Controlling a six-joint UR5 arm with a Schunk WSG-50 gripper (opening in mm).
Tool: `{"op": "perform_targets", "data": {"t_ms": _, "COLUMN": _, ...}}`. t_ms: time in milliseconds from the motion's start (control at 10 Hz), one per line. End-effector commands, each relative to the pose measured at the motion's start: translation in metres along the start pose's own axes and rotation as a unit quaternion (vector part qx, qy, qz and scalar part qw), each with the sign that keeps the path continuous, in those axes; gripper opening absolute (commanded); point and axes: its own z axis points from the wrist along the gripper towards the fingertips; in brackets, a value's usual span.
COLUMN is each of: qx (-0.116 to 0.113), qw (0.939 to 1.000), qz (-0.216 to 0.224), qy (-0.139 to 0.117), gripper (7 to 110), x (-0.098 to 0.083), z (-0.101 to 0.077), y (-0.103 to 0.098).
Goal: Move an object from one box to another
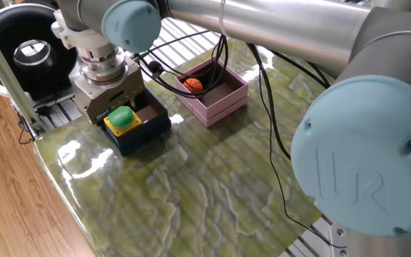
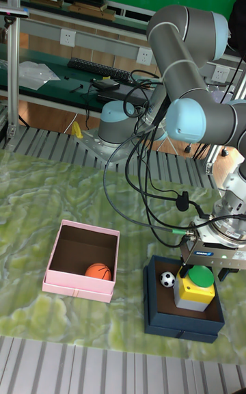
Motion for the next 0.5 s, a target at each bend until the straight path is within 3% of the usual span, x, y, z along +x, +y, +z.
{"op": "perform_targets", "data": {"t_ms": 0, "qx": -0.003, "qw": 1.0000, "qz": 0.005, "qy": 0.003, "gripper": 88, "x": 0.0017, "z": 0.0018, "y": 0.0004}}
{"op": "perform_targets", "data": {"t_ms": 100, "qx": -0.004, "qw": 1.0000, "qz": 0.007, "qy": 0.004, "gripper": 66, "x": 0.0026, "z": 0.0025, "y": 0.0009}}
{"op": "perform_targets", "data": {"t_ms": 400, "qx": -0.007, "qw": 0.9999, "qz": 0.007, "qy": 0.004, "gripper": 66, "x": 0.0031, "z": 0.0026, "y": 0.0026}}
